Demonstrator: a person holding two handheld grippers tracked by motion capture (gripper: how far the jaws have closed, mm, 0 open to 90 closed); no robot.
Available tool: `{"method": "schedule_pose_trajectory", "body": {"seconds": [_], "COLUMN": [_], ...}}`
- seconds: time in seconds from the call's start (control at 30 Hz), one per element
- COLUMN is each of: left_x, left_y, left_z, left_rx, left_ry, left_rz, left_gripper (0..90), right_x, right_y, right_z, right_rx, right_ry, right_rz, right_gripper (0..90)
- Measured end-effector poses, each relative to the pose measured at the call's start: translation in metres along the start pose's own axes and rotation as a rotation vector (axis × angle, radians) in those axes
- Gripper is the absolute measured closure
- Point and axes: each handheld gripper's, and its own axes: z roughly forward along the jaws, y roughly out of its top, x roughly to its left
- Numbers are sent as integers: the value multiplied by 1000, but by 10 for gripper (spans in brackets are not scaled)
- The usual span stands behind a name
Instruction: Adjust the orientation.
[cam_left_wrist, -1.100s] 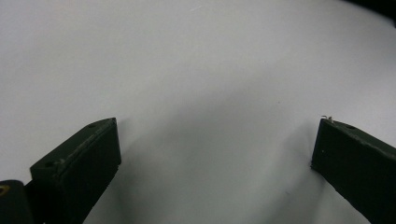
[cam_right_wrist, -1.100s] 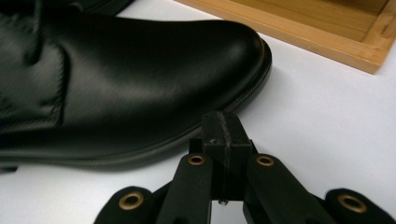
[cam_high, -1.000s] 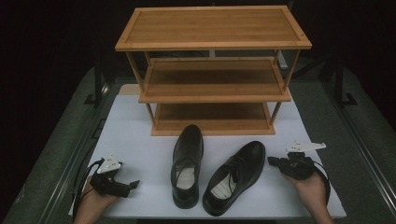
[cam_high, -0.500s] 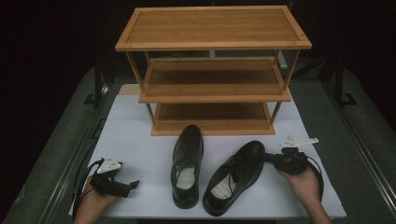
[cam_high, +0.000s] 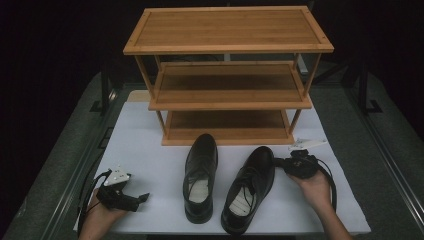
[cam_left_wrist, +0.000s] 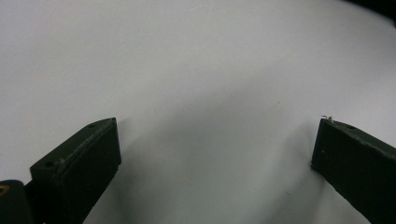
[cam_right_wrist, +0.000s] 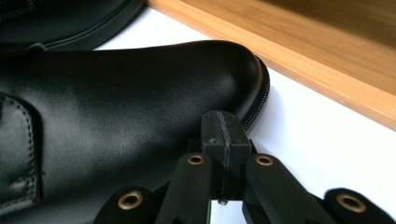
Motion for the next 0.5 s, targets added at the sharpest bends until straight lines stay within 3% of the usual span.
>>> {"method": "schedule_pose_trajectory", "body": {"seconds": [0.5], "left_x": [0], "left_y": [0], "left_z": [0], "left_rx": [1], "left_ry": [0], "left_rz": [0], "left_gripper": [6], "right_x": [6], "right_y": [21], "right_z": [27], "right_rx": [-5], "right_ry": [18], "right_rz": [-15], "right_gripper": [898]}}
